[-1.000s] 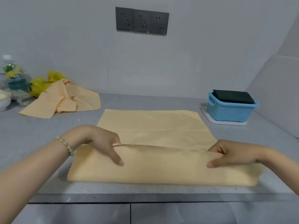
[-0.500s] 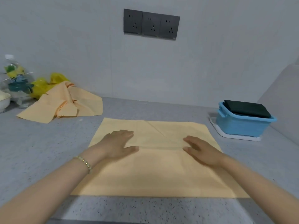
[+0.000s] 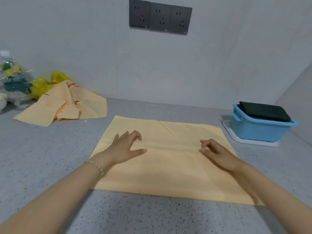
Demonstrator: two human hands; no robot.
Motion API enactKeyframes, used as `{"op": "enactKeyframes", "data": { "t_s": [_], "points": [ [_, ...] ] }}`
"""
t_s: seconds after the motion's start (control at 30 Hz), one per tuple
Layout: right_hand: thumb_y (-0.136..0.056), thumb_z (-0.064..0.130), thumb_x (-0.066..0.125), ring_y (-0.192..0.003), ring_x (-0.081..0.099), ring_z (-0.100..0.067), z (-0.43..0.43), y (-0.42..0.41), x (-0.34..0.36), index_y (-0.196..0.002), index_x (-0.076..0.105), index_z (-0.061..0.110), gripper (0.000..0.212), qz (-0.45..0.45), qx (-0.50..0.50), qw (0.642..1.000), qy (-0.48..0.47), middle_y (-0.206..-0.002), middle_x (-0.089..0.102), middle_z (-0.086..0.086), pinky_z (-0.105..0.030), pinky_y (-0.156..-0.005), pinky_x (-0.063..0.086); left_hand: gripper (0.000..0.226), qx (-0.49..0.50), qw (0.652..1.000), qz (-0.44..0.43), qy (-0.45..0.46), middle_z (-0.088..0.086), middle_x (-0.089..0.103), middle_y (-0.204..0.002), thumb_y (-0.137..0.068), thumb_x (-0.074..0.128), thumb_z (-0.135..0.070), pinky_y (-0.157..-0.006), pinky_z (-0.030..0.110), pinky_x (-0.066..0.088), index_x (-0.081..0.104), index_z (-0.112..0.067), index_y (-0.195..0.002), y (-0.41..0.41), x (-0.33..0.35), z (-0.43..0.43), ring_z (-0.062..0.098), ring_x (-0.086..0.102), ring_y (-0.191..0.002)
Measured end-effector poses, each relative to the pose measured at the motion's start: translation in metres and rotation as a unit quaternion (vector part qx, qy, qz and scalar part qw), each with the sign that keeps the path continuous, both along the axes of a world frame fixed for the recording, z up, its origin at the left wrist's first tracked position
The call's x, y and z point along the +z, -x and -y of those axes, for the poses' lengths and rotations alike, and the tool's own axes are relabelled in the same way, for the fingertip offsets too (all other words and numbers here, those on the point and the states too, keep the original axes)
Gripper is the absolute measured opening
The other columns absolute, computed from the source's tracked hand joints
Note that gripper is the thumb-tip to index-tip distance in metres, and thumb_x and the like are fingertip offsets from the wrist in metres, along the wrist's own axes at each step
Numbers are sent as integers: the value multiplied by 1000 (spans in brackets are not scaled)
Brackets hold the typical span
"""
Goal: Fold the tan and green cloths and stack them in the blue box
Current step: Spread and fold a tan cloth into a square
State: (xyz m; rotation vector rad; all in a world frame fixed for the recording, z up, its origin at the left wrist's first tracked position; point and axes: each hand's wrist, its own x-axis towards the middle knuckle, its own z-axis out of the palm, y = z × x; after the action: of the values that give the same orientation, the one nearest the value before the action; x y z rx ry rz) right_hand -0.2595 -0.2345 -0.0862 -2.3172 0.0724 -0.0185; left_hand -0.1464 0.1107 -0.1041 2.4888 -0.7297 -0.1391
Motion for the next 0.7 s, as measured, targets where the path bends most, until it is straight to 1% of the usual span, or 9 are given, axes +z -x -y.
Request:
{"op": "enactKeyframes", "data": {
  "t_s": [0.03,0.1,0.2,0.27,0.37,0.4,0.47,0.6,0.7],
  "points": [
    [-92,22,60,-133,35,-6,4,1,5,-100,55,14,13,-30,24,999,12,-146,40,4,-22,-107,26,34,-3,1000,-5,10,-9,48,-134,-85,55,-61,-115,43,5,44,-34,-103,-2,2,-2,20,11,-147],
    [-88,23,65,-136,29,-2,11,1,13,-94,57,16,12,-76,61,994,55,-148,36,6,-24,-111,24,26,-26,1000,-12,9,-3,52,-133,-87,59,-51,-113,39,14,49,-29,-94,-7,6,-7,18,20,-144],
    [-88,25,66,-134,28,3,12,-2,25,-84,62,19,8,-111,75,986,94,-145,34,10,-19,-105,23,15,-57,997,-47,28,1,52,-132,-88,66,-35,-111,35,31,56,-24,-84,-10,14,-11,9,32,-139],
    [-88,25,66,-132,31,2,9,-4,29,-83,64,17,9,-114,68,986,98,-141,38,11,-17,-103,25,14,-56,996,-63,36,3,53,-132,-87,67,-30,-107,35,37,58,-23,-79,-9,18,-10,7,38,-135],
    [-88,19,65,-131,34,3,6,-5,30,-84,65,7,12,-87,46,992,79,-126,59,2,-5,-90,30,15,-31,996,-63,54,4,50,-139,-87,68,-27,-108,33,37,59,-22,-77,-9,22,-7,12,45,-131],
    [-88,17,65,-130,35,3,5,-5,30,-82,64,7,12,-80,40,993,76,-121,62,0,-5,-88,31,15,-26,996,-61,54,3,49,-141,-87,68,-26,-108,32,37,59,-21,-77,-9,23,-6,13,46,-129],
    [-87,17,66,-127,37,4,3,-6,30,-79,64,9,12,-72,31,993,84,-118,62,1,-10,-90,30,15,-24,997,-60,46,2,46,-143,-87,69,-25,-107,30,37,58,-20,-77,-9,23,-5,14,48,-127],
    [-86,18,67,-124,40,1,3,-10,24,-76,65,14,12,-52,20,993,108,-124,57,3,-16,-93,30,17,-22,997,-56,40,2,47,-143,-88,68,-25,-107,30,36,57,-19,-76,-9,23,-4,13,46,-129],
    [-85,19,69,-119,42,0,3,-12,22,-75,64,17,12,-48,12,992,115,-127,55,3,-18,-92,29,16,-21,997,-63,34,3,47,-142,-87,68,-24,-107,27,36,58,-17,-77,-8,24,-4,13,45,-130]
  ]
}}
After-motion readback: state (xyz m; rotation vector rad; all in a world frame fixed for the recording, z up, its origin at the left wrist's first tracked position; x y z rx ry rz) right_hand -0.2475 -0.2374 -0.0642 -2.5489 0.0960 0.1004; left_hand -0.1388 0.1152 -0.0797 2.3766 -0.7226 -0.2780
